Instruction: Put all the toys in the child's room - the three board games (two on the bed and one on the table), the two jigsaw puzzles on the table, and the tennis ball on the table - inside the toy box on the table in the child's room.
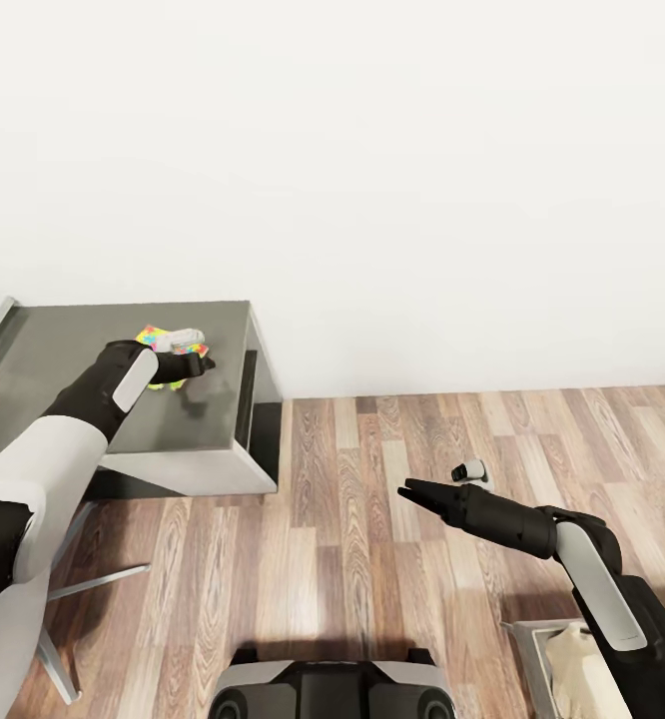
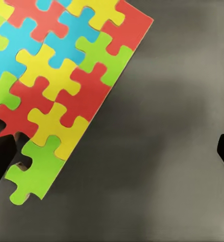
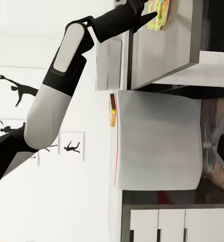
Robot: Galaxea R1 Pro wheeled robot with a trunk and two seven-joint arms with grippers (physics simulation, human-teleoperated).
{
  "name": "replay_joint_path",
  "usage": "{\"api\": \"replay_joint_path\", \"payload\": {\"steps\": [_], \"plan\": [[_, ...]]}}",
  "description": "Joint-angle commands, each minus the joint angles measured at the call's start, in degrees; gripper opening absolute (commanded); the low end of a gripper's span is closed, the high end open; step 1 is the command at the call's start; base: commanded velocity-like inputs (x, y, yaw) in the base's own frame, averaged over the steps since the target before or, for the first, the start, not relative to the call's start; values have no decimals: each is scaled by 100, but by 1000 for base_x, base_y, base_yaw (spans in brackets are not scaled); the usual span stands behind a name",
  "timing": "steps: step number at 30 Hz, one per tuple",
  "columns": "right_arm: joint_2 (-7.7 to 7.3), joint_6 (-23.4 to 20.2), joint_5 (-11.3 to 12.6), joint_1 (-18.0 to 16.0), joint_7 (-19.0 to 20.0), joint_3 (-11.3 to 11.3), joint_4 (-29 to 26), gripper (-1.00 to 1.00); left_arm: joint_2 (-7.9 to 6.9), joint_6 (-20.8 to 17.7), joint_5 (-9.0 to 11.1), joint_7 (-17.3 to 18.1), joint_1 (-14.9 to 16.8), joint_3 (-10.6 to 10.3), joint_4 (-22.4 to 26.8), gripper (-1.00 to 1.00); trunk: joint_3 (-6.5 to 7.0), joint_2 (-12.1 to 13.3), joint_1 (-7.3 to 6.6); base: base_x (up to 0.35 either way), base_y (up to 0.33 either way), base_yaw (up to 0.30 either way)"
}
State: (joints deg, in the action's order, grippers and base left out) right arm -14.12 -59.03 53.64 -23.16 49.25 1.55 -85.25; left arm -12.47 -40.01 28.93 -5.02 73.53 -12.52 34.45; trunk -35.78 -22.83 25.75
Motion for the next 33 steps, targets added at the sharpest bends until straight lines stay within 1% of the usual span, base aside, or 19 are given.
{"api": "replay_joint_path", "payload": {"steps": [1,6,16,26,33], "plan": [[-3,-21,-2,-4,15,3,0,100,-9,-14,60,-52,4,-40,9,100,-7,-9,3,-1,0,-14],[-2,-21,-3,-4,15,3,0,100,-10,-16,60,-52,4,-40,9,100,-6,-9,3,-15,0,-5],[2,-21,-3,-4,15,3,0,100,-10,-14,60,-52,4,-40,9,100,-6,-9,3,-97,-10,-1],[2,-21,-3,-4,15,3,-8,100,-10,-16,60,-52,4,-40,9,100,-6,-9,3,-188,-18,0],[5,-21,-3,-4,15,3,-13,100,-8,-14,60,-52,4,-40,9,100,-6,-9,3,-34,-3,0]]}}
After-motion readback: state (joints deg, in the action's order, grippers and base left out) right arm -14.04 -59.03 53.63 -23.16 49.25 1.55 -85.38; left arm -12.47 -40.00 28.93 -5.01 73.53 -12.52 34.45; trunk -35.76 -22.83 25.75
